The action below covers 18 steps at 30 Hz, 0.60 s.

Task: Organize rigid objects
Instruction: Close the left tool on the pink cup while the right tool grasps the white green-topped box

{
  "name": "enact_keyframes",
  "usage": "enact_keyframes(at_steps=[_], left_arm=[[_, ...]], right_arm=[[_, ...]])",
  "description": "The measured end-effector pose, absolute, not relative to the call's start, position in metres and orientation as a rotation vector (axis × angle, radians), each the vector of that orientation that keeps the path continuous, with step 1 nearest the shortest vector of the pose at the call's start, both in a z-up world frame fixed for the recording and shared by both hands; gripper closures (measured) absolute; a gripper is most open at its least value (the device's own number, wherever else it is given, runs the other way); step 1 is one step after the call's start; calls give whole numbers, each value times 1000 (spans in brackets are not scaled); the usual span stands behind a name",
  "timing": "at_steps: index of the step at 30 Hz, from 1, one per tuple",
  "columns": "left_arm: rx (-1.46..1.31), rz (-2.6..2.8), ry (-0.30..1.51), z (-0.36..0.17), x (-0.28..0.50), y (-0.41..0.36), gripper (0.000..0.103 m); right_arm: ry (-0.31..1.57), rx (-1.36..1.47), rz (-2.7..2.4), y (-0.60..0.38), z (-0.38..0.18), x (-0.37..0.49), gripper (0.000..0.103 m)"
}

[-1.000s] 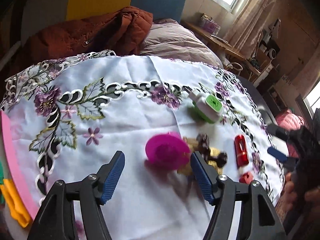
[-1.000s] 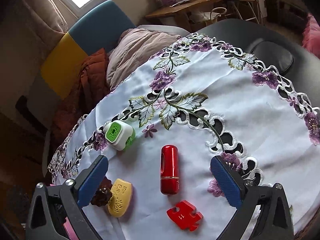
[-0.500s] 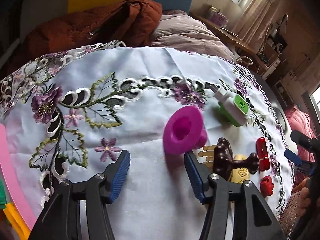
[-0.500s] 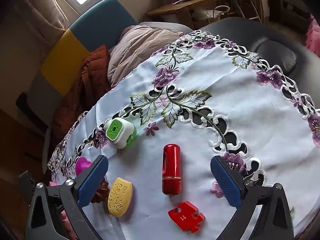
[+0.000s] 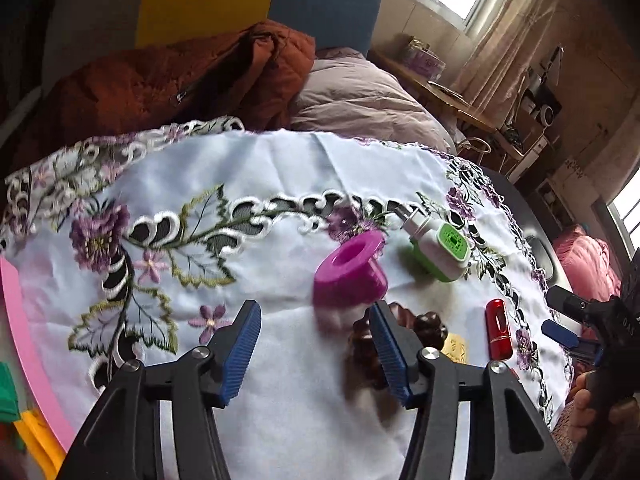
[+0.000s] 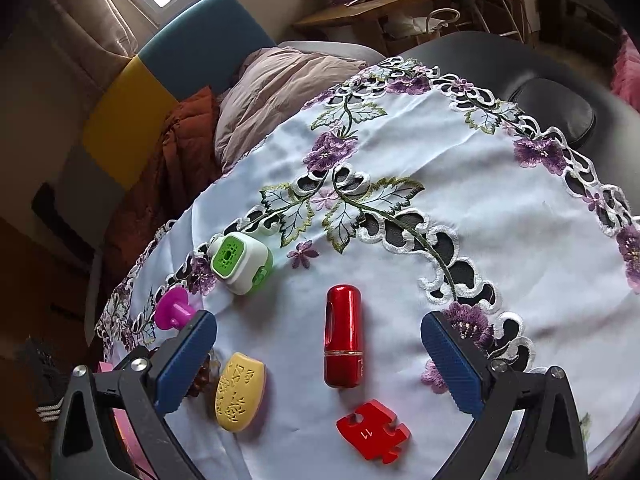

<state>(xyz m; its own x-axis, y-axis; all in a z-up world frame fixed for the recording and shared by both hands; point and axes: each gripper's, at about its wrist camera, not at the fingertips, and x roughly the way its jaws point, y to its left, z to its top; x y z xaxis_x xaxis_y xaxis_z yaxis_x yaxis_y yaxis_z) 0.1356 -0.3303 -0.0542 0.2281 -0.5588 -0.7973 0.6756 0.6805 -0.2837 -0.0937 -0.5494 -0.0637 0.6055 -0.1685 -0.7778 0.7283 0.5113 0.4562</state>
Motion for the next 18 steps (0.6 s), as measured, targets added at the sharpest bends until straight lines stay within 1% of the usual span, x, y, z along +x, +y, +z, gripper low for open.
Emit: enact_keyframes(at_steps=[5, 8, 10, 14, 17, 18], left_arm=[[107, -851, 1094, -58, 146, -348, 46], [139, -871, 1078, -59, 145, -363, 46], [181, -875, 1058, -59, 143, -374, 41], [244, -890, 1061, -65, 145, -396, 41], [280, -866, 1103, -78, 150, -408, 42], [289, -855, 1124, -83, 152, -410, 47]], right_arm=[[734, 876, -597, -549, -63, -94, 0], [738, 879, -590, -549, -64, -93, 0], [739, 877, -588, -548, -64, -92, 0], [739, 887, -592, -550, -65, -93, 0], [738, 896, -602, -552, -67, -94, 0], [739, 900, -607, -553, -68, -95, 0]])
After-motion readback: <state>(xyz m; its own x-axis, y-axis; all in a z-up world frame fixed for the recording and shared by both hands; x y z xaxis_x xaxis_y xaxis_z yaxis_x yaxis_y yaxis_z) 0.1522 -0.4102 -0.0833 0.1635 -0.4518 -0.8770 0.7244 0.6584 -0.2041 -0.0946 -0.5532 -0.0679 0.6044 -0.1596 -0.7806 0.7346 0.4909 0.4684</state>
